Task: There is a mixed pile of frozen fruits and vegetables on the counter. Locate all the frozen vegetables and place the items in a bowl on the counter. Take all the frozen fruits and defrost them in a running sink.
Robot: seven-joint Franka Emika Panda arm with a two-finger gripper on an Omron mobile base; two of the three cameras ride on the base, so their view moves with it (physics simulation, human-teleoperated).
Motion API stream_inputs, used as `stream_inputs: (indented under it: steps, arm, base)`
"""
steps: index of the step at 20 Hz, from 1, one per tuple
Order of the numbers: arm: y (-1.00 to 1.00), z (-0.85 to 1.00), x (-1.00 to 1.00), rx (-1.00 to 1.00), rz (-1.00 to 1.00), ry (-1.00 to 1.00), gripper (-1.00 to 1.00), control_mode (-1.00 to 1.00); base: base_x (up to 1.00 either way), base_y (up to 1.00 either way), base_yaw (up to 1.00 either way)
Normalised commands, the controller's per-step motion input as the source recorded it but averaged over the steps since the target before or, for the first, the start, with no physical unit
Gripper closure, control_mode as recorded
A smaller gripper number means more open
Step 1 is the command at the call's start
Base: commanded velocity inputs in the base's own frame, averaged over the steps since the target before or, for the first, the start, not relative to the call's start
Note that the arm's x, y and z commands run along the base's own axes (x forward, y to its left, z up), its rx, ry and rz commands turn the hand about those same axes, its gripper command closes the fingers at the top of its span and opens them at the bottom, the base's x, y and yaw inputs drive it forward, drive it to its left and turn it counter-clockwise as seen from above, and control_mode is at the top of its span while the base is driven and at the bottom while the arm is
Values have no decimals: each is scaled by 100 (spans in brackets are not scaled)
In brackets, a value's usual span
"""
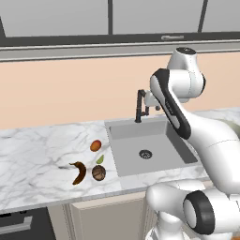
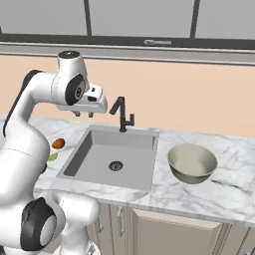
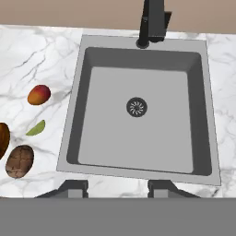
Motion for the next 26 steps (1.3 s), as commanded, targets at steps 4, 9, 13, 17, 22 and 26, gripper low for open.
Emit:
stream_inputs:
  steps: [4, 9, 13, 17, 22, 26]
  arm:
    - [1, -2, -1, 0, 0, 0, -100, -100]
    - [6, -6, -6, 0, 0, 2, -100, -100]
    - [29, -8, -15, 0, 0, 3, -100, -100]
    - [44, -14, -15, 0, 0, 3, -100, -100]
    - [44, -8, -14, -1, 1, 7, -100, -100]
    - [47, -16, -10, 0, -2, 5, -100, -100]
  base:
    - [0, 0, 0]
    - [0, 0, 0]
    - [0, 0, 0]
    - [0, 0, 0]
    - [0, 0, 0]
    - [0, 0, 0]
